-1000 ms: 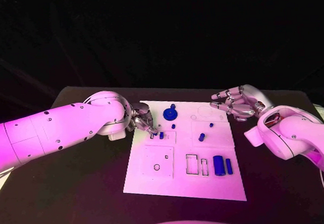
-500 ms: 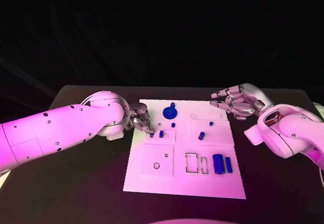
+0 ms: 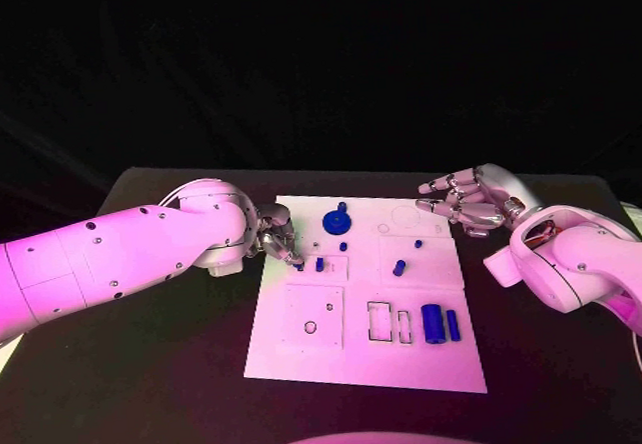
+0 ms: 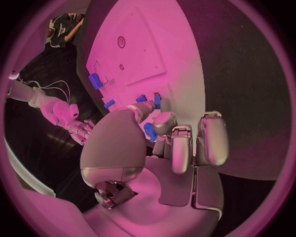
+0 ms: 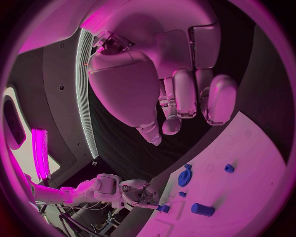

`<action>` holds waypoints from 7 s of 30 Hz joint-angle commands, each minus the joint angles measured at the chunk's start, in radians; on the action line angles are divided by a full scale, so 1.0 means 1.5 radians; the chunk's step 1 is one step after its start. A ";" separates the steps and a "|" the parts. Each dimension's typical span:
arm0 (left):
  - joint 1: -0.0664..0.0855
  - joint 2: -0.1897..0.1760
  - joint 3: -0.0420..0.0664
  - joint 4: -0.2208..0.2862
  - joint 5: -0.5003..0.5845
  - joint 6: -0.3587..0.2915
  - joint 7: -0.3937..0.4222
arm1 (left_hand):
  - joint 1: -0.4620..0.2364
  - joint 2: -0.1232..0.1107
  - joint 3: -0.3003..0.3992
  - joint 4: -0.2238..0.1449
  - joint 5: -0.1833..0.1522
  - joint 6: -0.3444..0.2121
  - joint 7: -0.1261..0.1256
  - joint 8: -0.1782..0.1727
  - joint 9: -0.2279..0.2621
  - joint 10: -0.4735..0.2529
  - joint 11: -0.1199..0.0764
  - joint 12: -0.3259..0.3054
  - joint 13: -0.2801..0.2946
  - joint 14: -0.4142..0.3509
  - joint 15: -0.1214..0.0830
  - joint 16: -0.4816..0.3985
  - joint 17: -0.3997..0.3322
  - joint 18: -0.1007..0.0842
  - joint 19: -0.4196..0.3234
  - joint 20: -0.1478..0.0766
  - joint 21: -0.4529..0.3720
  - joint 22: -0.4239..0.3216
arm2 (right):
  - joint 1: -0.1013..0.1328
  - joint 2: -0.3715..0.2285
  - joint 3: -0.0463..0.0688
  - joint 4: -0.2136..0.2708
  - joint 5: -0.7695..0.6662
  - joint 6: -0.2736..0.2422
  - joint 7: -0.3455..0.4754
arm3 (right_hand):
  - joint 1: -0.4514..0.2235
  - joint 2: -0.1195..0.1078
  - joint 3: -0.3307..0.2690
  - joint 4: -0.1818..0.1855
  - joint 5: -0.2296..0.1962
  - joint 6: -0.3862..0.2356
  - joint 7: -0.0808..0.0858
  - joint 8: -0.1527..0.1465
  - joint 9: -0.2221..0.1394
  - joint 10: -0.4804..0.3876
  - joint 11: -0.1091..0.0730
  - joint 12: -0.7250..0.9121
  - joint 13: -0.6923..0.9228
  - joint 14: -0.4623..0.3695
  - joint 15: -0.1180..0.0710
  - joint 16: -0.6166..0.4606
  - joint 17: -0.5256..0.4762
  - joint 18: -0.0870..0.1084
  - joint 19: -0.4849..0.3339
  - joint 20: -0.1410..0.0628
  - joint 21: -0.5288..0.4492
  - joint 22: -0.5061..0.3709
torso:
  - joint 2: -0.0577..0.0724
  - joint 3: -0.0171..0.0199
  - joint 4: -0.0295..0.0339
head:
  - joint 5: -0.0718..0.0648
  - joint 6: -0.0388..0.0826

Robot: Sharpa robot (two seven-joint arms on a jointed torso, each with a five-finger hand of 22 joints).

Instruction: Assemble the parts on the task board

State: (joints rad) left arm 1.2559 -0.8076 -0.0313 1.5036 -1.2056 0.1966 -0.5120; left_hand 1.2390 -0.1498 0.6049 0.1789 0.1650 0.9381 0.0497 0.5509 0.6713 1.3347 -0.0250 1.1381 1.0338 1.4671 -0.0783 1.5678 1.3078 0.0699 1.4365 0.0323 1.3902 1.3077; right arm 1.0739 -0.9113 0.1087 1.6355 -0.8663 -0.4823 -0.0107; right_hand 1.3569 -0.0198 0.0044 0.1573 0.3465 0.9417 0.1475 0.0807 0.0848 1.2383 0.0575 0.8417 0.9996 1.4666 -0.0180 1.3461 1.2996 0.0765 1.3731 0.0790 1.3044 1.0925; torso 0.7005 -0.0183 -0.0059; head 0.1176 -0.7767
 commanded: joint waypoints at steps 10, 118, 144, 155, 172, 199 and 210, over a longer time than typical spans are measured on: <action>-0.006 0.004 -0.001 -0.001 -0.005 0.026 -0.004 | -0.002 0.004 0.089 -0.085 0.003 0.007 -0.001 0.003 0.000 0.006 -0.001 0.003 0.002 0.069 -0.001 0.002 0.175 -0.007 0.004 0.000 0.002 0.018 | -0.001 0.000 0.000 0.000 -0.006 0.009 0.002 | 0.007 0.002 0.001 0.002 0.004 0.006 0.000 -0.004 0.000 -0.004 -0.002 0.000 0.000 0.030 -0.004 -0.003 0.000 0.012 0.000 0.000 -0.004 0.000 | 0.000 0.0005 0.0002 | 0.000 -0.001; -0.006 0.059 -0.001 -0.046 0.031 0.029 -0.057 | -0.155 0.012 -0.019 -0.050 0.069 0.093 -0.030 -0.013 -0.010 0.059 -0.022 0.038 0.061 0.069 -0.015 0.002 0.175 -0.012 0.017 -0.013 0.011 0.042 | -0.001 -0.004 0.000 0.010 0.014 0.023 -0.001 | 0.009 0.004 0.002 0.006 0.029 0.007 0.001 -0.004 0.000 -0.007 -0.001 -0.003 -0.006 0.030 -0.004 -0.005 -0.002 0.012 0.000 0.000 -0.006 -0.002 | 0.000 0.0004 0.0004 | -0.006 -0.009; -0.006 0.048 0.000 -0.045 0.031 0.008 -0.062 | -0.204 -0.001 -0.214 0.044 0.011 0.107 -0.031 -0.022 -0.014 0.060 -0.022 0.036 0.067 0.069 -0.016 0.002 0.175 -0.012 0.019 -0.015 0.011 0.047 | -0.001 -0.005 0.000 0.010 0.014 0.023 -0.001 | 0.008 0.004 0.002 0.007 0.031 0.007 0.001 -0.004 0.000 -0.008 -0.001 -0.004 -0.007 0.030 -0.004 -0.006 -0.002 0.012 0.000 0.000 -0.006 -0.002 | 0.000 -0.0004 0.0004 | -0.010 -0.010; 0.003 0.009 0.009 -0.017 0.099 -0.129 0.022 | -0.181 0.029 -0.309 0.074 -0.022 0.075 -0.017 -0.042 -0.021 0.005 -0.011 -0.065 -0.034 0.069 -0.010 0.002 0.175 0.001 -0.011 -0.010 -0.039 -0.003 | -0.001 -0.005 0.000 0.008 0.014 0.023 -0.002 | 0.008 0.004 0.002 0.007 0.031 0.007 0.001 -0.004 0.000 -0.008 -0.001 -0.004 -0.007 0.030 -0.004 -0.006 -0.002 0.012 0.000 0.000 -0.006 -0.002 | -0.001 0.0000 0.0010 | -0.012 -0.007; 0.001 0.025 0.000 -0.036 0.049 -0.276 0.296 | 0.125 0.062 -0.331 0.012 -0.013 -0.079 0.080 -0.132 -0.140 -0.284 0.088 -0.427 -0.378 -0.223 0.073 -0.627 -0.427 0.075 -0.280 0.073 -0.596 -0.477 | -0.002 -0.002 -0.002 0.000 0.014 0.022 0.000 | 0.008 0.004 0.002 0.007 0.032 0.007 0.001 -0.005 0.000 -0.009 -0.001 -0.005 -0.008 0.030 -0.003 -0.007 -0.003 0.012 -0.001 0.000 -0.007 -0.002 | 0.001 -0.0016 0.0001 | -0.024 -0.003; -0.024 0.149 -0.011 -0.126 -0.254 -0.177 0.281 | 0.154 -0.019 -0.221 -0.004 -0.025 0.053 0.053 -0.261 -0.334 -0.180 0.066 -0.573 -0.620 0.026 0.045 -0.172 -0.060 0.025 -0.006 0.036 -0.213 -0.152 | -0.004 0.006 -0.002 -0.005 0.006 0.023 0.003 | 0.010 0.005 0.003 0.007 0.033 0.007 0.001 -0.005 0.000 -0.010 -0.001 -0.007 -0.009 0.030 -0.004 -0.007 -0.003 0.012 -0.001 0.000 -0.007 -0.003 | 0.004 -0.0033 -0.0018 | -0.035 0.001; -0.025 0.156 -0.010 -0.129 -0.258 -0.149 0.268 | 0.153 -0.014 -0.214 -0.005 -0.025 0.070 0.051 -0.261 -0.339 -0.157 0.062 -0.575 -0.626 0.026 0.042 -0.173 -0.071 0.017 0.006 0.035 -0.167 -0.106 | -0.004 0.007 -0.002 -0.005 0.005 0.024 0.003 | 0.010 0.005 0.003 0.007 0.033 0.007 0.001 -0.005 0.000 -0.010 -0.001 -0.007 -0.009 0.030 -0.004 -0.007 -0.003 0.012 -0.001 0.000 -0.007 -0.003 | 0.004 -0.0033 -0.0009 | -0.036 -0.002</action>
State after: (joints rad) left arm 1.2186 -0.5773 -0.0472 1.3085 -1.5741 -0.0693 -0.0946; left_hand 1.4715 -0.1749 0.2802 0.1697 0.1306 1.0362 0.1263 0.1644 0.1641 1.0949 0.0682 0.2807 0.0945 1.4656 -0.0122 1.3062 1.2020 0.1094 1.4367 0.0858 1.1386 1.1468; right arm 1.0689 -0.9021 0.1058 1.6276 -0.8470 -0.4587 -0.0133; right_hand 1.3608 -0.0159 0.0100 0.1629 0.3932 0.9452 0.1508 0.0768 0.0847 1.2300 0.0565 0.8355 0.9867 1.4666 -0.0180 1.3421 1.2967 0.0766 1.3731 0.0790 1.2973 1.0882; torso 0.7064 -0.0230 -0.0081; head 0.0641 -0.7784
